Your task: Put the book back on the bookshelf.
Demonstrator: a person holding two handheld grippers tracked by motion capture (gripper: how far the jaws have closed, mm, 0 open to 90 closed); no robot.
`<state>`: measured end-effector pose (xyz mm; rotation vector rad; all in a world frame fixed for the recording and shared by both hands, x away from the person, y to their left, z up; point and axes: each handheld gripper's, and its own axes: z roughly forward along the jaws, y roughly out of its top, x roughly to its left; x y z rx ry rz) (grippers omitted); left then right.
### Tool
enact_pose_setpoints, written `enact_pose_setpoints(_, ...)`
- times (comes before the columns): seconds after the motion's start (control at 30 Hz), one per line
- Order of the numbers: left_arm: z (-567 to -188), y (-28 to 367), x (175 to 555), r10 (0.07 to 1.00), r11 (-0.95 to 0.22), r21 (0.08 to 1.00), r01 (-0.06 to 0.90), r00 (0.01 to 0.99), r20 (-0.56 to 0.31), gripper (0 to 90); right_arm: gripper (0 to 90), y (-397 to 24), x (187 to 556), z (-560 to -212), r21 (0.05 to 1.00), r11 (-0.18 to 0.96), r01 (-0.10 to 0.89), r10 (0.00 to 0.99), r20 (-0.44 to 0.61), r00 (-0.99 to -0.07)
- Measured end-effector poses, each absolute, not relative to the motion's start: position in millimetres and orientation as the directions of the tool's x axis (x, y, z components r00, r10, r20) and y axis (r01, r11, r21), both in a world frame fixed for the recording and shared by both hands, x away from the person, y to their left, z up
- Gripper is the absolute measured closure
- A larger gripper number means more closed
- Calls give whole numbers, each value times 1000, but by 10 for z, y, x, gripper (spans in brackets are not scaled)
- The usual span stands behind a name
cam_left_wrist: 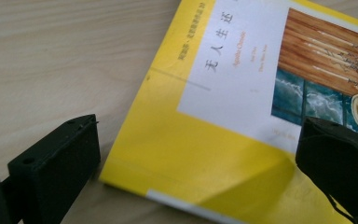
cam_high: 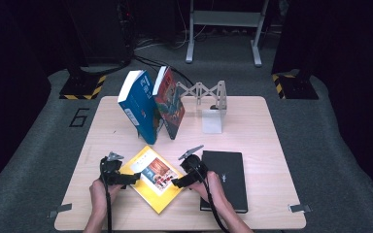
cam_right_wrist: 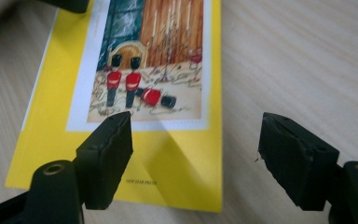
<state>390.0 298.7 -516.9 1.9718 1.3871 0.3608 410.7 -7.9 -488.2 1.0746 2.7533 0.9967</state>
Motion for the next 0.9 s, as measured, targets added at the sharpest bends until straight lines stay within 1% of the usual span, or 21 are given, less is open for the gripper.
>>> enact_pose_setpoints(0.13,-5167,3057,3777,925,-152,667,729,343,-165,0,241,-8,4206,-4892,569,567,596,620,182,-763)
enact_pose_setpoints(0.27,-5182,3060,3691,930,-131,662,738,322,-175,0,247,107,4295,-4934,555,584,592,618,170,-768)
enact_pose_setpoints(0.33,-5182,3030,3659,921,-129,654,745,334,-199,1,268,145,4315,-4942,547,587,597,616,176,-768)
enact_pose_setpoints(0.37,-5184,3001,3647,923,-121,657,744,328,-201,2,287,151,4325,-4947,551,595,585,610,164,-775)
enact_pose_setpoints(0.4,-5183,2970,3636,917,-132,656,743,343,-204,2,296,157,4325,-4950,552,595,584,612,161,-775)
enact_pose_setpoints(0.53,-5181,2919,3626,914,-147,653,743,354,-197,1,337,202,4300,-4969,531,609,589,606,167,-778)
enact_pose_setpoints(0.57,-5178,2932,3628,910,-140,651,746,356,-212,1,351,209,4289,-4971,531,601,597,610,178,-772)
enact_pose_setpoints(0.67,-5173,2939,3635,906,-156,644,749,368,-209,1,396,204,4271,-4979,539,594,597,609,183,-772)
enact_pose_setpoints(0.7,-5171,2935,3646,902,-164,643,748,378,-209,1,405,205,4259,-4982,538,591,601,604,199,-772)
enact_pose_setpoints(0.8,-5165,2912,3684,894,-187,636,748,399,-206,2,402,201,4207,-4977,534,600,596,601,191,-776)
enact_pose_setpoints(0.87,-5162,2868,3714,888,-198,633,748,411,-208,2,400,186,4161,-4976,523,590,615,611,209,-763)
enact_pose_setpoints(0.9,-5164,2853,3724,886,-201,635,746,414,-206,2,401,155,4148,-4980,525,604,599,599,197,-776)
